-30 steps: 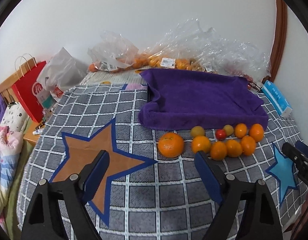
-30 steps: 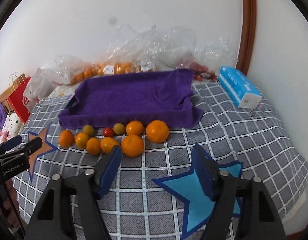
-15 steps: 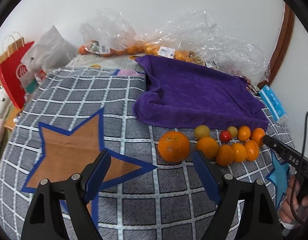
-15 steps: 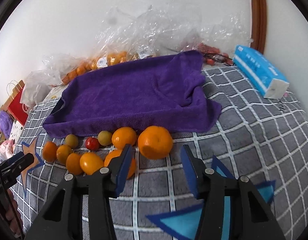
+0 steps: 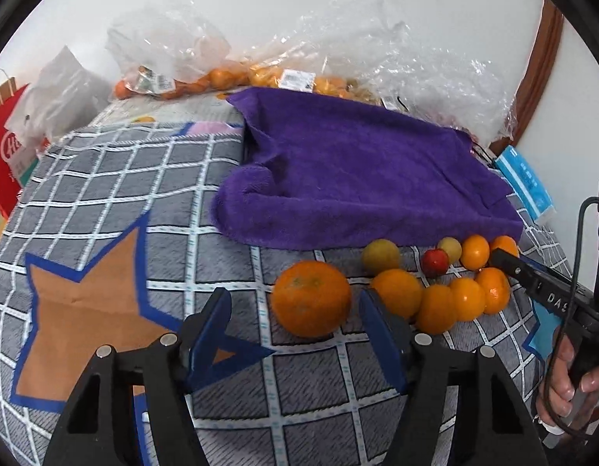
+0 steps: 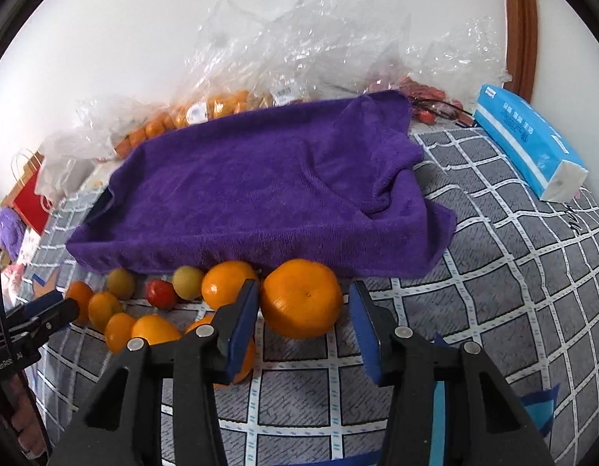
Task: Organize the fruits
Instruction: 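Close the left tool on a tangerine while the right tool grasps another tangerine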
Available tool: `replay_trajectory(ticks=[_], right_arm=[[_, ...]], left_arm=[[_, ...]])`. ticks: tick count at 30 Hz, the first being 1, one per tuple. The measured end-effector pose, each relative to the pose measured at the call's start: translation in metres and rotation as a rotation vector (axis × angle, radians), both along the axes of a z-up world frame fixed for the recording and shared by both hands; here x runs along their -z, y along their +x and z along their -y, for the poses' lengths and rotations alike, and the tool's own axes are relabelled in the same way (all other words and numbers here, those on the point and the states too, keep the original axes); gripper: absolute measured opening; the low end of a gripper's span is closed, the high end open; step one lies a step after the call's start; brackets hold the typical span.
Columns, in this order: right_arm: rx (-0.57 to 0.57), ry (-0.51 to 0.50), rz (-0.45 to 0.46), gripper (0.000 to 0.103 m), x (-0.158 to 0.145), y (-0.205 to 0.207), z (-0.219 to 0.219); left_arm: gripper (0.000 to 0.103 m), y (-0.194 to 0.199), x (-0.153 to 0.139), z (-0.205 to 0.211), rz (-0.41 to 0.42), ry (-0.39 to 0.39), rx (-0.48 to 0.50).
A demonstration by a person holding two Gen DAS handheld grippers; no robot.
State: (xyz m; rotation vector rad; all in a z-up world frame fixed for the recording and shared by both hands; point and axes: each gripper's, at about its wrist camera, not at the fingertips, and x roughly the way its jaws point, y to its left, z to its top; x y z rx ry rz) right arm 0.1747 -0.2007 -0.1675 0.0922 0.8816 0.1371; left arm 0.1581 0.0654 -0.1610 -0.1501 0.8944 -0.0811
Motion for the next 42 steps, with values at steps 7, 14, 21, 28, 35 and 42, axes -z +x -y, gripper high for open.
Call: replay_trajectory(ticks=[7,14,21,28,35,42], right_arm=[[0.011,-0.012,0.036,0.046,0.004,-0.004,0.001],[0.010,-0.013,0.026,0.046,0.006,-0.003,-0.002],[0.017,0.032,0.016,0.044,0.006,-0.003,0.003],[-0.001,0.009,0.056,0.044,0.000,-0.010,-0.001],[0.031,0.010,0.090,0.044,-0.005,-0.016,0.004],[0.035,-0.022,0.103,0.044,-0.007,-0.017,0.000]], left_arm=[[0.061,0.004,0.007,0.000,0.028,0.006,-0.012],[0.061,0.005,0.009,0.002,0.023,0.028,-0.005],[0.050,0.004,0.008,-0.001,0.033,-0.006,-0.001],[0.040,-0.005,0.007,-0.015,0.071,-0.117,-0.050],[0.041,-0.014,0.000,-0.015,0.131,-0.108,-0.076],[0.041,-0.020,-0.005,-0.018,0.175,-0.106,-0.099]])
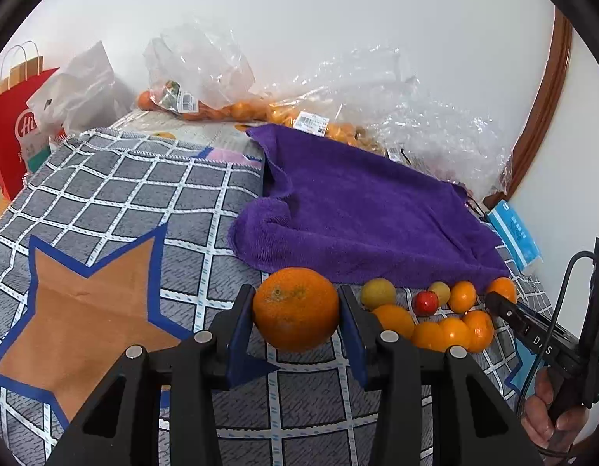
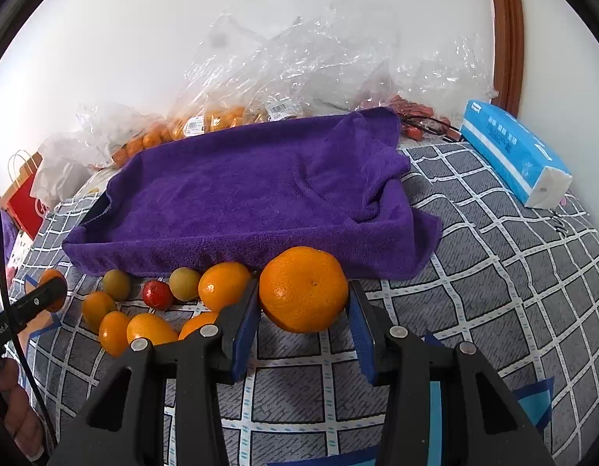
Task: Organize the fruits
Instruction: 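Lift the left tool's tangerine over the purple towel while the right tool carries its own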
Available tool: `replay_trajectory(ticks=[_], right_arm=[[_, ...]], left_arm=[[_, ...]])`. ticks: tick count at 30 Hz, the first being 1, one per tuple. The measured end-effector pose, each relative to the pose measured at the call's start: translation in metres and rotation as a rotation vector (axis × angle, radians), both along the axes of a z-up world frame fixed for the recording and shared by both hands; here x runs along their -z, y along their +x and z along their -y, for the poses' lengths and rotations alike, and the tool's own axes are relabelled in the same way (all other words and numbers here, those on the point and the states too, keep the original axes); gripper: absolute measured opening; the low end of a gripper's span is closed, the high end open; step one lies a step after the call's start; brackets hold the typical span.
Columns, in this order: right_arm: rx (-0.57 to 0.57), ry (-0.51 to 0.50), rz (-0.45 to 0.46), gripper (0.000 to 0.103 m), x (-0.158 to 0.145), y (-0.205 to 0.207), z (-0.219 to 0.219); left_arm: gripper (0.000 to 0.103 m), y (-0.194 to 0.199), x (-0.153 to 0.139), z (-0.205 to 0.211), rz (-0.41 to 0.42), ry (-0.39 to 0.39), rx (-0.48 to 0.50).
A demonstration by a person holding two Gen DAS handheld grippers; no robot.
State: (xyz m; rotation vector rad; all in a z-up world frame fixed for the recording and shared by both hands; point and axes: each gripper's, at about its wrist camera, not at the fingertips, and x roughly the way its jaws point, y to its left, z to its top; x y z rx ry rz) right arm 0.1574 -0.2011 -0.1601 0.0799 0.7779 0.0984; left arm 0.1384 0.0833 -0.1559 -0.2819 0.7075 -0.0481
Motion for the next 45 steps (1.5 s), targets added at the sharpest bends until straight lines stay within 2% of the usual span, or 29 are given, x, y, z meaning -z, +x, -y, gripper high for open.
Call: replay_trajectory(ticks=[6,22,29,34,38,41,45], right_arm=[[0.006,-0.004,-0.001,0.044,0.000,0.000,0.000],[0.024,0.013,0.010,0.044,-0.001,-0.003,0.006],[0.040,0.048,0.020,0.044,-0.003,-0.006,0.013],[0.039,0.082,0.013,0.044,-0.005,-0.010,0.016],[0.021,0.136,-0.013,0.044,-0.011,-0.013,0.021],[0.011,0.106,-0.002,0.044,-0.023,-0.016,0.021],[-0.004,0.086,0.043,0.044,-0.044,-0.016,0.021]], left_arm=[[0.041,-0.008,-0.009,0.003,0.071,0.024,-0.008],[0.041,-0.016,-0.018,0.003,0.143,0.050,-0.044],[0.041,-0.021,-0.022,0.003,0.172,0.025,-0.024],[0.041,-0.025,-0.025,0.008,0.204,0.058,-0.028],[0.041,-0.031,-0.032,0.006,0.212,0.030,-0.020],[0.041,-0.032,-0.042,0.002,0.178,0.025,-0.037],[0.041,-0.036,-0.060,-0.007,0.197,-0.009,-0.027]])
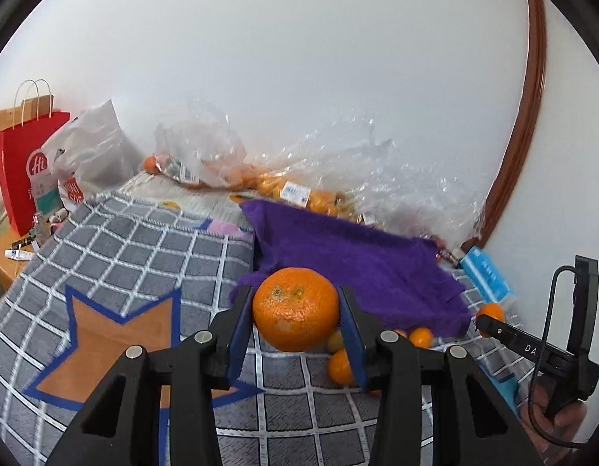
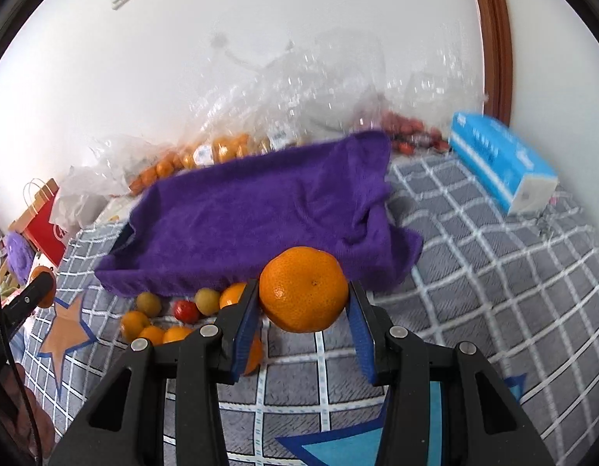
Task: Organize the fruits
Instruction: 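Lift the left tool's tangerine over the purple towel while the right tool carries its own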
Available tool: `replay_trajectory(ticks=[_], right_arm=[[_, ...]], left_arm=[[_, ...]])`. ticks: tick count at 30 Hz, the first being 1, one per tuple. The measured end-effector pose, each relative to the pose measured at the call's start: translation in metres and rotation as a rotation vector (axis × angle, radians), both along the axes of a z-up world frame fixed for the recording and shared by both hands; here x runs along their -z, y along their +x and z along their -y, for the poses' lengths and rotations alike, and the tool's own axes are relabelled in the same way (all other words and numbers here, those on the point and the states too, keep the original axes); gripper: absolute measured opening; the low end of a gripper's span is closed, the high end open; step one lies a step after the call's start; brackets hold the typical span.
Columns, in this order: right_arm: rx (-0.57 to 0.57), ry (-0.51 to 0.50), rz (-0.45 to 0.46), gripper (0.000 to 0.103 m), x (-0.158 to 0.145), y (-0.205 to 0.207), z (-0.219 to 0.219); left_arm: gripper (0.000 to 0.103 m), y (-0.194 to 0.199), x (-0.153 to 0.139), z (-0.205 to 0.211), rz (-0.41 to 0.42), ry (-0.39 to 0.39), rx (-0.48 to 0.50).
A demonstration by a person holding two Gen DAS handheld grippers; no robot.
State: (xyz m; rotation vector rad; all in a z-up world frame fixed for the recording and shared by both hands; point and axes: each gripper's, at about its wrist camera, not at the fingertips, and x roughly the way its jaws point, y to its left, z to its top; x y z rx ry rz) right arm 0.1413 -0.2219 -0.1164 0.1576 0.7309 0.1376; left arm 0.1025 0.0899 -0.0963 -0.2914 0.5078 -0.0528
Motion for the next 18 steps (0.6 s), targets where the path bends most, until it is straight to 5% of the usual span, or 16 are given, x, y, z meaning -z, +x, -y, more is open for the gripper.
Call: replay_trajectory(ticks=[8,18], right_arm=[[-0.040,0.009,0.069,0.044,-0.035,0.014,-0.007],[-0.055,0.028,0.085,0.044,-0.046,0.045,-0.010]], left_arm=[[0.041,0.016,-0.043,0.000,0.044,0.071,-0.023],[0.041,0.070,-0.054,0.021,0.058,0.020,0.021]])
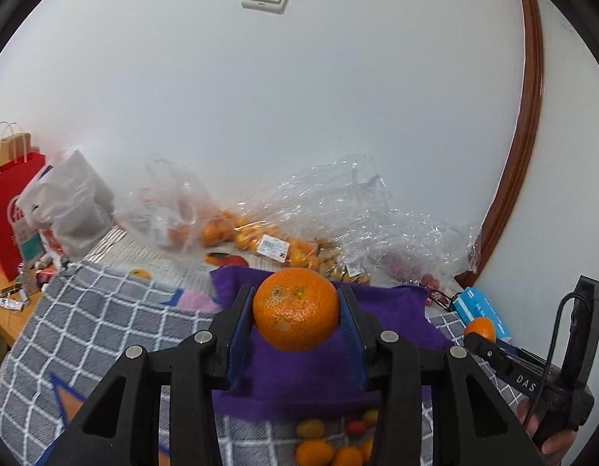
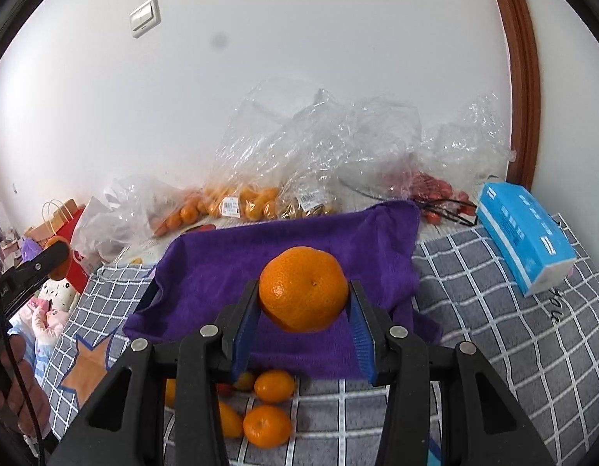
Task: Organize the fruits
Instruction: 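Lift the left tool's tangerine over the purple towel while the right tool carries its own, then open the left tool onto the towel while the right tool releases its tangerine there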
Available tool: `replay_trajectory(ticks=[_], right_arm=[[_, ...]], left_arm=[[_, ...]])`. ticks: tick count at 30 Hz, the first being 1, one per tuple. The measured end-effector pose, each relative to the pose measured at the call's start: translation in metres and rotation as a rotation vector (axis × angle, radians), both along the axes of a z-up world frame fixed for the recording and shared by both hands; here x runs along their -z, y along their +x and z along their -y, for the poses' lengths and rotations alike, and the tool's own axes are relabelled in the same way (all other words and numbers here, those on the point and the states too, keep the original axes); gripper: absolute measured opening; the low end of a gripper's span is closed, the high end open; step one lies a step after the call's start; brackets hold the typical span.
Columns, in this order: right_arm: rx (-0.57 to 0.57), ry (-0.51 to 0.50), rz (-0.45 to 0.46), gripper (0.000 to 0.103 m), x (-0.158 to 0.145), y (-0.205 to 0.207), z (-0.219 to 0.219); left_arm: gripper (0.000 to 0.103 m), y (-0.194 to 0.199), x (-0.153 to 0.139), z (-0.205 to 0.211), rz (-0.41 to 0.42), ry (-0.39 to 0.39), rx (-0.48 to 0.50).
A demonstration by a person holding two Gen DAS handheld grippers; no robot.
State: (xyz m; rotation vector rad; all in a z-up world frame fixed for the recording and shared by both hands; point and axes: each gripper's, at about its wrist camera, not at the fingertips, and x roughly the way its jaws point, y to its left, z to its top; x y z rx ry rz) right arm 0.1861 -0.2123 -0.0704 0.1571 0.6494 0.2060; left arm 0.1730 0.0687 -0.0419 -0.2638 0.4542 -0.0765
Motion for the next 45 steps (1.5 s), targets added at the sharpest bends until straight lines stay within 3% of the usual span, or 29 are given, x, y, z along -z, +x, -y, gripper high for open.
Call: replay_trajectory(ticks=[10,13,18,30,45], right_arm=[[-0.036,-0.007,0.008,0.044,-0.001,0.041,-0.015],[-0.045,-0.019,-0.002,0.044,0.011,0.051,-0.020],[-0.054,-0.005,-0.091,0.044,0.045,0.067,-0.020],[-0.021,-0.020,-0.134,0.044,0.070,0.076,-0.004],[-0.017,-0.052,-0.187,0.045,0.090,0.080,-0.006]], left_arm=[[0.041,0.057,0.035,0.021,-0.049,-0.031,0.016],[0.041,0.061,0.051,0.019,-0.061,-0.018,0.006],[0.041,0.069,0.069,0.016,-0.113,0.004,0.003],[0.041,0.076,0.083,0.032,-0.157,0.069,0.033],[0.041,0.084,0.099,0.039,-0.240,0.062,0.053]])
